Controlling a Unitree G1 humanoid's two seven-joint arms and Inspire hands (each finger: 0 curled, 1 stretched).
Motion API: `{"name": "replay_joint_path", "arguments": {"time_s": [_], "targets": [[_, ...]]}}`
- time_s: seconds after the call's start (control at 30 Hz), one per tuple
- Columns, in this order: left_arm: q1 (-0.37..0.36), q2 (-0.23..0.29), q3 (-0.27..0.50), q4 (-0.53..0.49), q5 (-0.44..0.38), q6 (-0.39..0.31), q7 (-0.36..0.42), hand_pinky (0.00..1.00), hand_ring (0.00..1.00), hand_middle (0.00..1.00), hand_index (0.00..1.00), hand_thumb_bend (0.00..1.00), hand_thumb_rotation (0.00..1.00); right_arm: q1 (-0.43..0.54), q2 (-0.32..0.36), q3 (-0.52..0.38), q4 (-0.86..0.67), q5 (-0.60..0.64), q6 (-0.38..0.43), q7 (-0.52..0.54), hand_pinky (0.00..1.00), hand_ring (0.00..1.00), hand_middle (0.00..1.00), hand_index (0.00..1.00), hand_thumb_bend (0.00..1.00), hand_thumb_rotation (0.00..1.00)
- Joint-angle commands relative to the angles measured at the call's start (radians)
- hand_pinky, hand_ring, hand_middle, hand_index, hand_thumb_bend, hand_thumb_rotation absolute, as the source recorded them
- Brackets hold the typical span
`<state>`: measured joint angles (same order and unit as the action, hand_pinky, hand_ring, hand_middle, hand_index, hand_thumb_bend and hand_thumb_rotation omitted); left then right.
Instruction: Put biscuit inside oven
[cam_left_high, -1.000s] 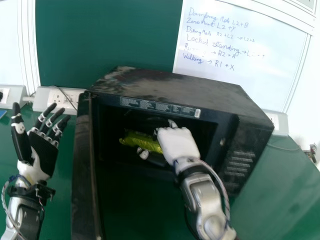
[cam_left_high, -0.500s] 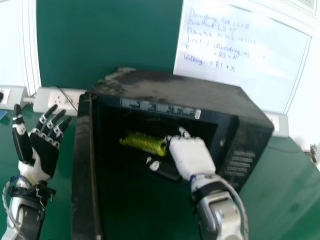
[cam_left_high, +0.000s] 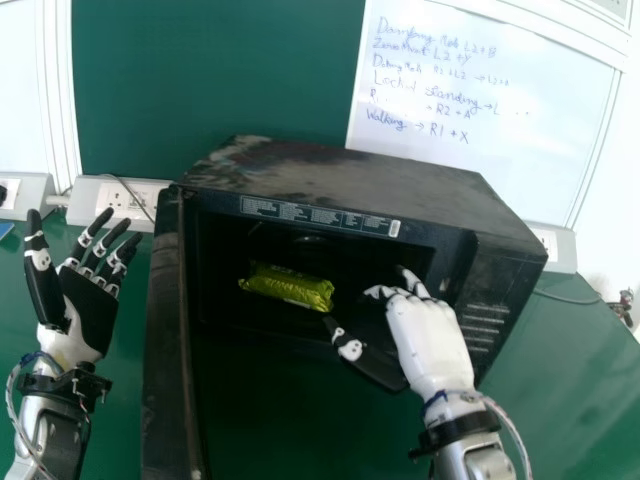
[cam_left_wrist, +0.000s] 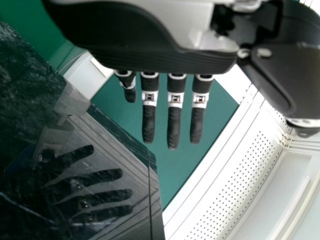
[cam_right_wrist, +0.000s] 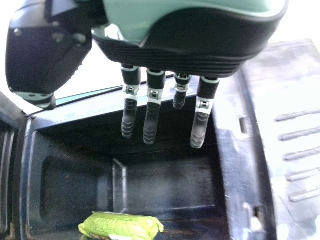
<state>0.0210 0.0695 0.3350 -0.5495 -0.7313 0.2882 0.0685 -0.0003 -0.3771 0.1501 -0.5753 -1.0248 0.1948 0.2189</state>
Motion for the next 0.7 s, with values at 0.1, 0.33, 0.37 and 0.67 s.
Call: {"name": "replay_joint_path", "arguments": {"time_s": [0.1, 0.33, 0.37, 0.67], "targets": [[-0.009, 0.005, 0.008, 0.002, -0.018, 0.002, 0.0, 0.75, 0.72, 0.72, 0.75, 0.85, 0.35, 0.052, 0.028, -0.074, -0.034, 0.151, -0.039, -0.026, 0.61, 0.7, 0.72, 0.73, 0.76, 0.38], [-0.012, 0.01, 0.005, 0.001, -0.011, 0.003, 0.0, 0.75, 0.72, 0.72, 0.75, 0.87, 0.34, 0.129, 0.079, -0.168, -0.091, 0.409, -0.061, -0.018, 0.63, 0.71, 0.73, 0.74, 0.76, 0.34], [-0.012, 0.011, 0.006, 0.001, -0.012, 0.005, 0.003, 0.75, 0.72, 0.72, 0.75, 0.87, 0.35, 0.142, 0.083, -0.187, -0.101, 0.453, -0.06, -0.011, 0.65, 0.72, 0.74, 0.74, 0.76, 0.34], [-0.002, 0.008, 0.001, -0.001, -0.015, 0.002, -0.002, 0.77, 0.73, 0.72, 0.75, 0.88, 0.34, 0.209, 0.117, -0.307, -0.126, 0.751, -0.05, 0.011, 0.65, 0.74, 0.75, 0.73, 0.78, 0.3]]}}
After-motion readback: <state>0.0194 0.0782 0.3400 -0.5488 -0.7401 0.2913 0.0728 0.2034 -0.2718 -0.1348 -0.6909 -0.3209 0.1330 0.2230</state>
